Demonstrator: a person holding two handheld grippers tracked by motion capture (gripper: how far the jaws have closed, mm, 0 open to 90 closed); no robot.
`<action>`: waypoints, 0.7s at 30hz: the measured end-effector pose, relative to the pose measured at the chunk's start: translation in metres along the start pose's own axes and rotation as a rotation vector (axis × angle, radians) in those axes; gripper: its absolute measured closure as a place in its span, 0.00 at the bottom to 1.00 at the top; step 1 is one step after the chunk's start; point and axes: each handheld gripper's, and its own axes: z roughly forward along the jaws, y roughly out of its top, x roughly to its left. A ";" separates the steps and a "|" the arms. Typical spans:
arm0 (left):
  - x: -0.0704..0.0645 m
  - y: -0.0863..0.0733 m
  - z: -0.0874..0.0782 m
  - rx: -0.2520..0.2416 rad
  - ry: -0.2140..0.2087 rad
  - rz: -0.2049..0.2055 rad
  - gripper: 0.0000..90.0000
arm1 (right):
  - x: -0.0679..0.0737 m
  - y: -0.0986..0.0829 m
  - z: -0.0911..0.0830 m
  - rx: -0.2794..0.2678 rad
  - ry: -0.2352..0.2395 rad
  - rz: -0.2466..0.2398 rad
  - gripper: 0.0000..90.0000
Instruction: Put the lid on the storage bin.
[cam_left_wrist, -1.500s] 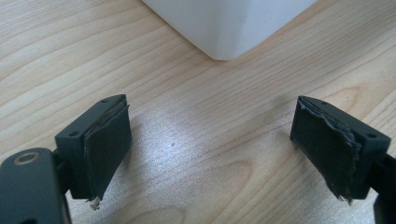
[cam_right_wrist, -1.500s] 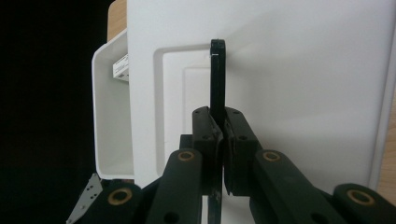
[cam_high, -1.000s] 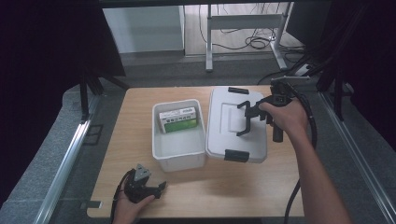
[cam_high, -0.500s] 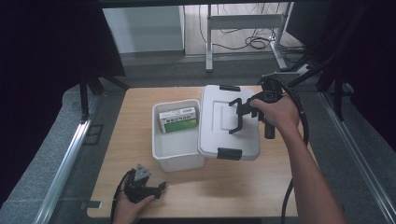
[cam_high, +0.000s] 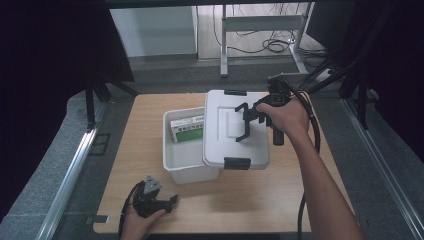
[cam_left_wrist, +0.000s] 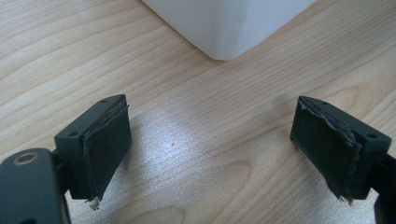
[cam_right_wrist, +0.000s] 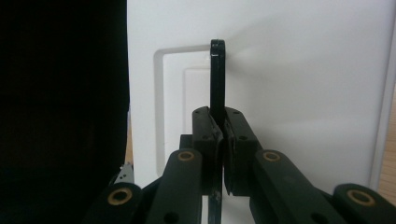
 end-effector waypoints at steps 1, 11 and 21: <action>0.000 0.000 0.000 0.000 0.000 0.000 0.14 | 0.002 0.000 0.002 0.003 0.005 0.001 0.94; 0.000 0.000 0.000 0.000 0.001 0.000 0.13 | 0.017 0.003 0.017 0.027 0.007 -0.018 0.94; 0.000 0.000 0.000 0.000 0.000 0.000 0.13 | 0.033 0.004 0.030 0.046 0.016 -0.037 0.94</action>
